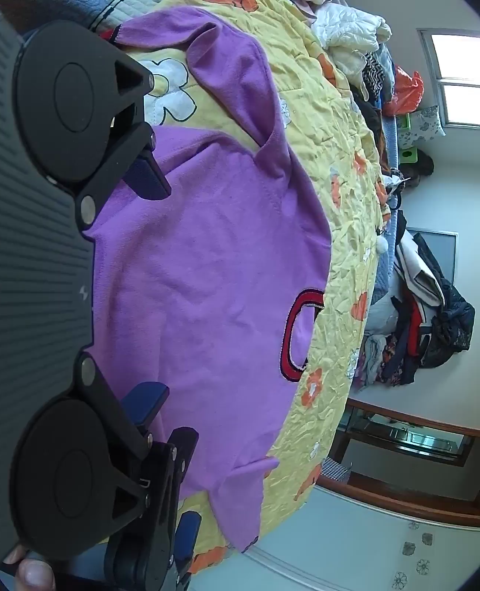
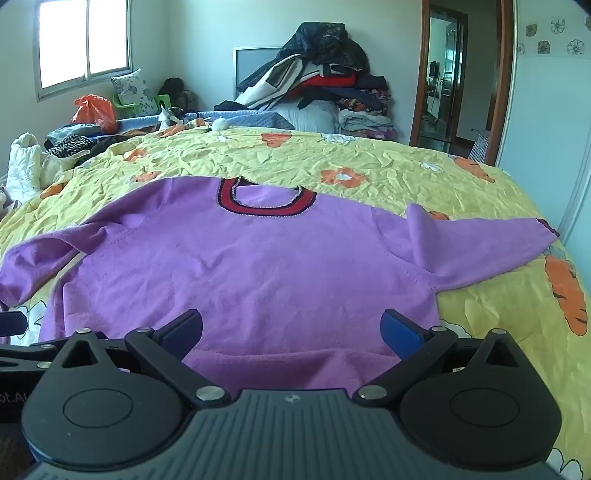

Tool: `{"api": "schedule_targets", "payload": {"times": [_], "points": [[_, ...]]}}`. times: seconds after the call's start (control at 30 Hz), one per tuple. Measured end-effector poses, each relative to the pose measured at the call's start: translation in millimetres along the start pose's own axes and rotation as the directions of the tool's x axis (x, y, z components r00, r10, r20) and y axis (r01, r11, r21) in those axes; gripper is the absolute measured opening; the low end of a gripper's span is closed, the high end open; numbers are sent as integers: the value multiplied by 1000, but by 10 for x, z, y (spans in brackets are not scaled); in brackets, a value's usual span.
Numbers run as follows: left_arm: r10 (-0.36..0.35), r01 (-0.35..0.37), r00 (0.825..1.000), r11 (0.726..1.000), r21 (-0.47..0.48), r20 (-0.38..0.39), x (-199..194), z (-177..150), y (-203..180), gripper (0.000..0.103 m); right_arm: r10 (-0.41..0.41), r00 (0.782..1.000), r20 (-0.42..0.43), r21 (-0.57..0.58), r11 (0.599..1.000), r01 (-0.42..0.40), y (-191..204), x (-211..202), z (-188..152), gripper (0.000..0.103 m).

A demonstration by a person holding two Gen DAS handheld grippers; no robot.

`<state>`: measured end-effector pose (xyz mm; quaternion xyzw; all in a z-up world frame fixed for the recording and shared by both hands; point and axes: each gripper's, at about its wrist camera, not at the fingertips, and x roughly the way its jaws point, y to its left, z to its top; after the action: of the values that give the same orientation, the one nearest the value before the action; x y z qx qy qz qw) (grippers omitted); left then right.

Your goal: Fold small clothes

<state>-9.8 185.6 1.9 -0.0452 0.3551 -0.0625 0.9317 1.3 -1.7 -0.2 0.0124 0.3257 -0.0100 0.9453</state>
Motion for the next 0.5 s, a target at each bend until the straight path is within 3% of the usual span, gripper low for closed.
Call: {"api": "schedule_targets", "payload": {"times": [0.5], "points": [[44, -44, 999, 999, -23, -1, 29, -37, 61, 103, -31, 999, -18, 1, 1000, 31, -48, 56, 40, 103]]}}
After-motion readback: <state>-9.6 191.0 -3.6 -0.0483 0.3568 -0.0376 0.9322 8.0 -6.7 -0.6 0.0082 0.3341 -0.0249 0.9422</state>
